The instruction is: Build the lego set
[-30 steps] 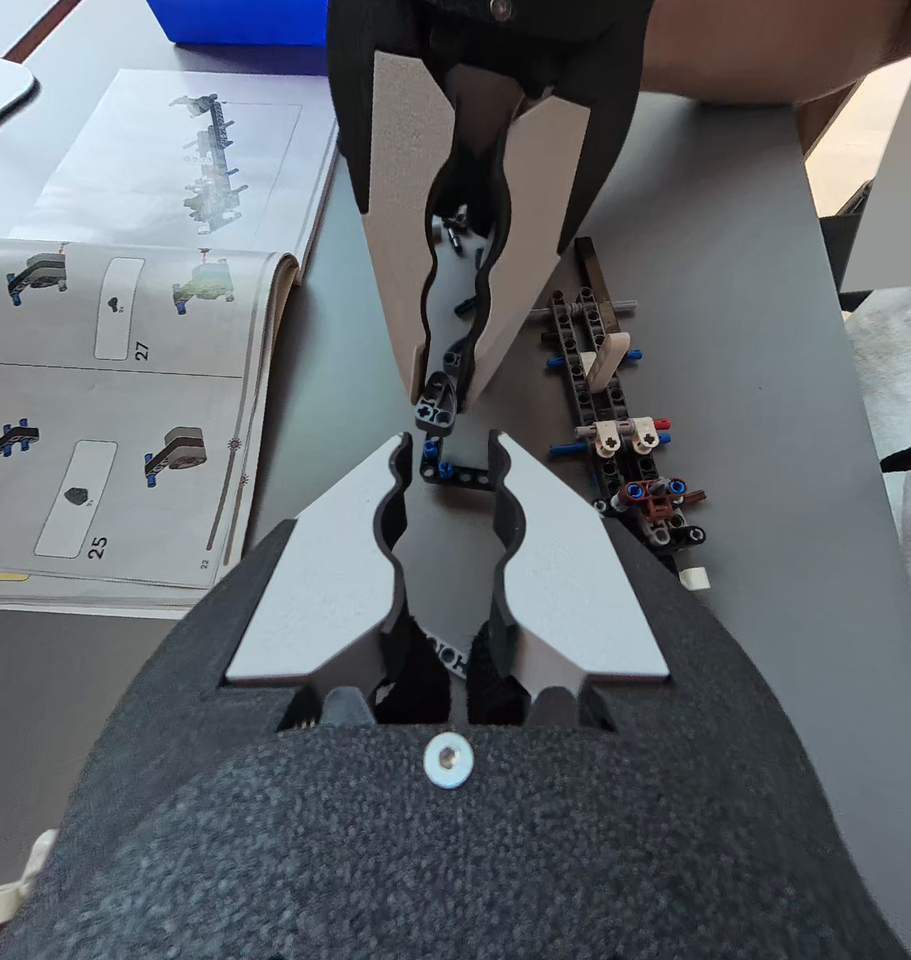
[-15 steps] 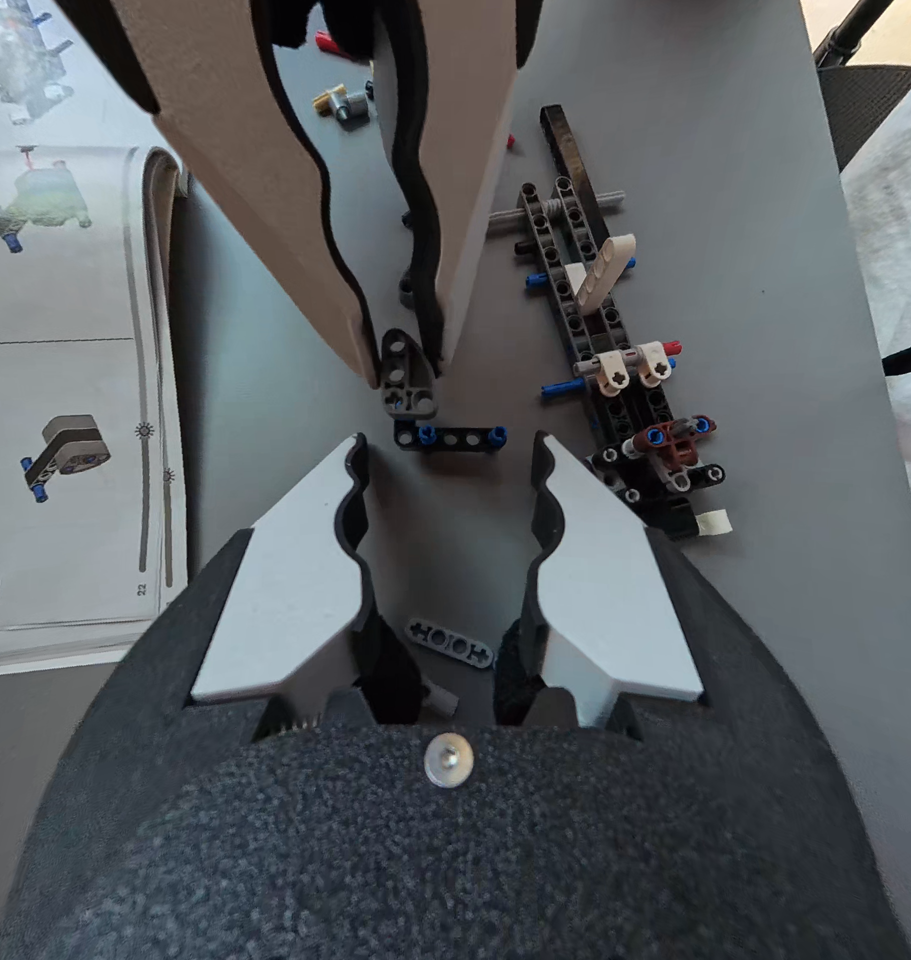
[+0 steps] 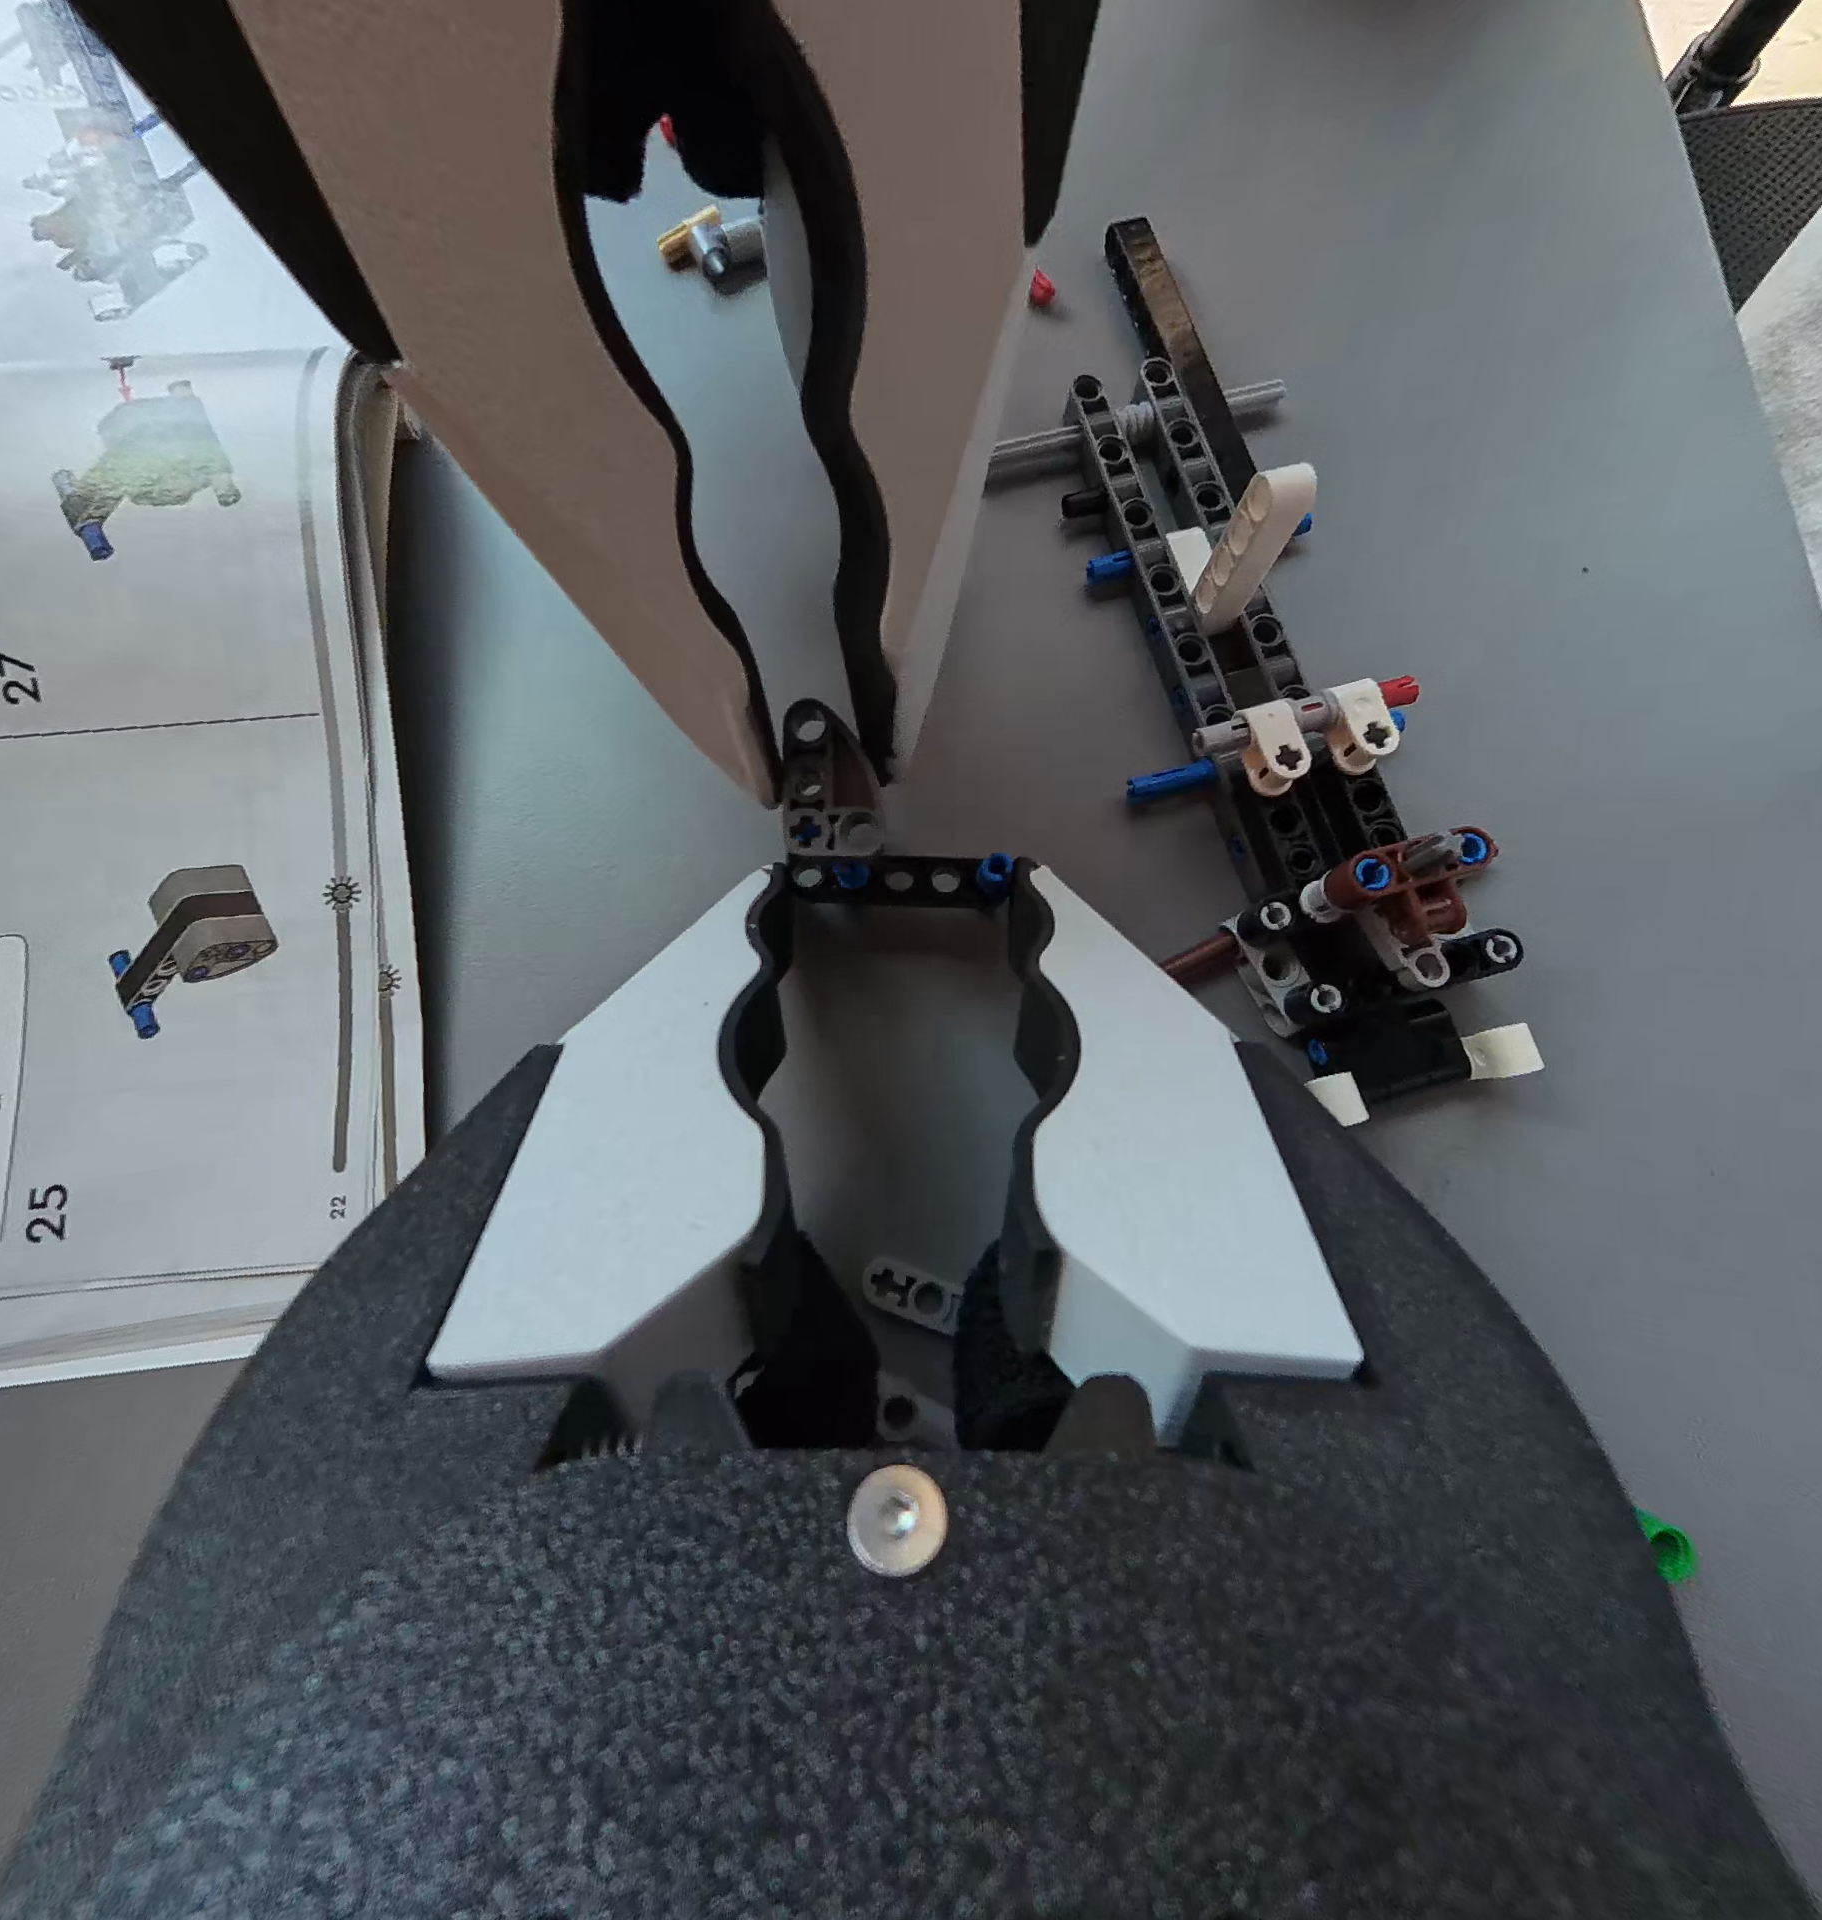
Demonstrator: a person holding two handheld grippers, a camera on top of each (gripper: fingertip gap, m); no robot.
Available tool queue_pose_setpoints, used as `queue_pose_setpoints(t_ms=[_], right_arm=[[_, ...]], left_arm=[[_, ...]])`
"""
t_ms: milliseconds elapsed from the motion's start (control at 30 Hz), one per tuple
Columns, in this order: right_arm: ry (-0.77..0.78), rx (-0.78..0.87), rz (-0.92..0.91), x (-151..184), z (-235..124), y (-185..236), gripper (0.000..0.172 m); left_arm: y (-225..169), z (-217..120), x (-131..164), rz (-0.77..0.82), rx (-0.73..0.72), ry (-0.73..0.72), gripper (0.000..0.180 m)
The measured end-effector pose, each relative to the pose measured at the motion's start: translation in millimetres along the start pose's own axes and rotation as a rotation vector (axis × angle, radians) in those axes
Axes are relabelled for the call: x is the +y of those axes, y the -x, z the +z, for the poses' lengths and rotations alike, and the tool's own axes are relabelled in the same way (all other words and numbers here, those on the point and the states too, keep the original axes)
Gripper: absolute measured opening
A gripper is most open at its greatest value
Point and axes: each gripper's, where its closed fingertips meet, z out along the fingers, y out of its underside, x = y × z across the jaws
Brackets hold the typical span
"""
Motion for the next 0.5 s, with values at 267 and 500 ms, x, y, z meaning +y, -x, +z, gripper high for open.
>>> queue_pose_setpoints(t_ms=[267,500], right_arm=[[0.058,0.009,-0.01,5.8,4.5,-1.0,0.012],[0.107,0.018,0.014,7.7,3.2,-0.6,0.012]], left_arm=[[-1.3,2.0,-1.6,0.006,0.004,0.001,0.04],[-0.9,2.7,-2.2,-0.003,-0.004,0.0,0.04]])
